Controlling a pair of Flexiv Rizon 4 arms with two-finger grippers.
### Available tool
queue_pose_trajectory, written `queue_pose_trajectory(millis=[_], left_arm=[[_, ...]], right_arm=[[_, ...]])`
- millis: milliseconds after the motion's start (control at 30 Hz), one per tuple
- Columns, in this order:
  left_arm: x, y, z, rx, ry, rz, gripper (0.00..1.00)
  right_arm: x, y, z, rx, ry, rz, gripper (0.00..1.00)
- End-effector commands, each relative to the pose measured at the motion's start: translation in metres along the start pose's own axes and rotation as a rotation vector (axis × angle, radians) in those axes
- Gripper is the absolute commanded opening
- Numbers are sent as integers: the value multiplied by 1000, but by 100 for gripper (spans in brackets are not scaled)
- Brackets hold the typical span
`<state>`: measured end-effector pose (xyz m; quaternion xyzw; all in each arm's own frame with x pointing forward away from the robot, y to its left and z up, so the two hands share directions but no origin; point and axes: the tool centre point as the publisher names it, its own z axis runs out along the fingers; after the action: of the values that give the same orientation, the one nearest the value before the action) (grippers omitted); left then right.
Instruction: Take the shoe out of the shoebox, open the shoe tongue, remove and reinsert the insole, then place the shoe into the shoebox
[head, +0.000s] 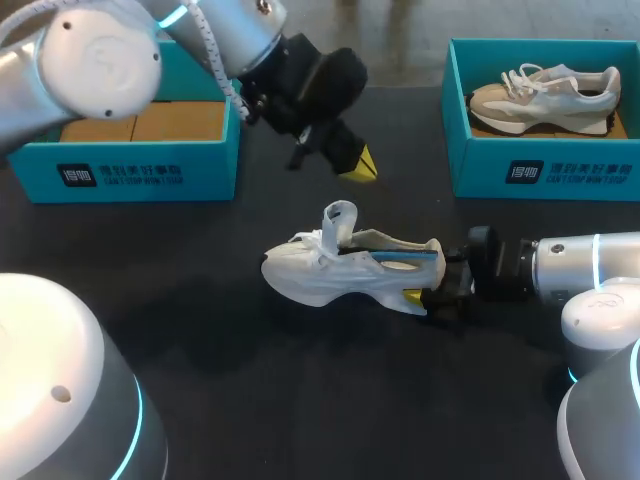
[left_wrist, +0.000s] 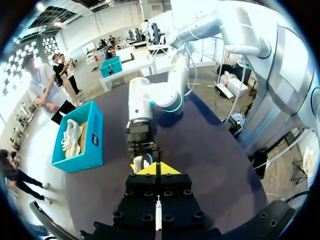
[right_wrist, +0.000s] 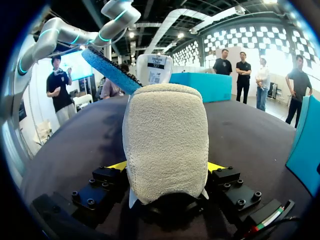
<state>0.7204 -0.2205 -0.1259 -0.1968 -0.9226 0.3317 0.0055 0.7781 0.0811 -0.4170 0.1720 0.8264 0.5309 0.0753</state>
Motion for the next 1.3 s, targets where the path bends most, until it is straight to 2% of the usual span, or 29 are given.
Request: queue_pose_trajectory(millis=[33,67,133,500,1067,1300], left_arm=[[6,0,-2,-18,-2,7,12],[6,1,-1,-20,2,8,38],[7,2,1,-31,0,6,100],[11,4,8,-95,-18,41,100],[12,29,59,-233,-64,80,100],[13,41,84,-260,-57,97,100]], right_arm=[[1,1,0,5,-1,1,0],[1,1,0,5,-1,1,0],[1,1,0,5,-1,1,0],[1,1,0,5,-1,1,0],[1,1,0,5,-1,1,0],[1,1,0,5,-1,1,0]])
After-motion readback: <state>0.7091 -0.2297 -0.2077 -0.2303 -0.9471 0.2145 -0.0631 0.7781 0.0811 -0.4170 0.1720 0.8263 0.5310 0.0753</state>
